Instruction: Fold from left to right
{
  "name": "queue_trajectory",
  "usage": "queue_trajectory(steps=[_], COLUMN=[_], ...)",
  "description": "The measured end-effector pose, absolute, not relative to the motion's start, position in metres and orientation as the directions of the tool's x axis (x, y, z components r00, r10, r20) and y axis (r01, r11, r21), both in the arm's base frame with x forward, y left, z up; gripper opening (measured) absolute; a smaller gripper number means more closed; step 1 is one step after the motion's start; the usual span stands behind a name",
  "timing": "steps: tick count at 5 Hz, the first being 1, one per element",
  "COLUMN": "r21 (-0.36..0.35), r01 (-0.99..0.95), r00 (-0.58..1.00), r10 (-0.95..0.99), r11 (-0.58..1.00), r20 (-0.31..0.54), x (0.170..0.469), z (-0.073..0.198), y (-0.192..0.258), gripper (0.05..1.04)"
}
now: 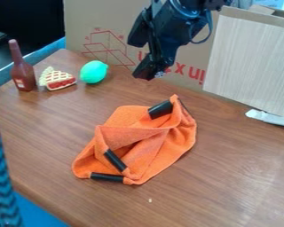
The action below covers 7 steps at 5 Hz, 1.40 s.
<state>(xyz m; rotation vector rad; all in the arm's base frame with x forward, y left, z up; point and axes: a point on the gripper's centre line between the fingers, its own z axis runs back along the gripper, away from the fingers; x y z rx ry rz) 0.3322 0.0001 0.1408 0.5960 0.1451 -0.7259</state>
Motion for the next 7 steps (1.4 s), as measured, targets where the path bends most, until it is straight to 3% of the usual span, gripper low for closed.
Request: queue_trajectory(steps=[2, 4, 5, 7], r21=[0.423, 0.422, 0.370, 0.245], r01=[0.672, 0.662, 0.594, 0.550], r00=[0.738, 0.746, 0.801, 0.828], r10=[-0.599, -0.595, -0.570, -0.559], r11=[0.608, 0.619, 0.714, 0.798], r20=[-0.312, -0.298, -0.184, -0.037], x=[0.330, 0.330, 0.324, 0.308], z=[0.119, 0.122, 0.137, 0.119], y=[0.002, 0.004, 0.025, 0.086], gripper=[0.999, 0.999, 0.999, 0.999])
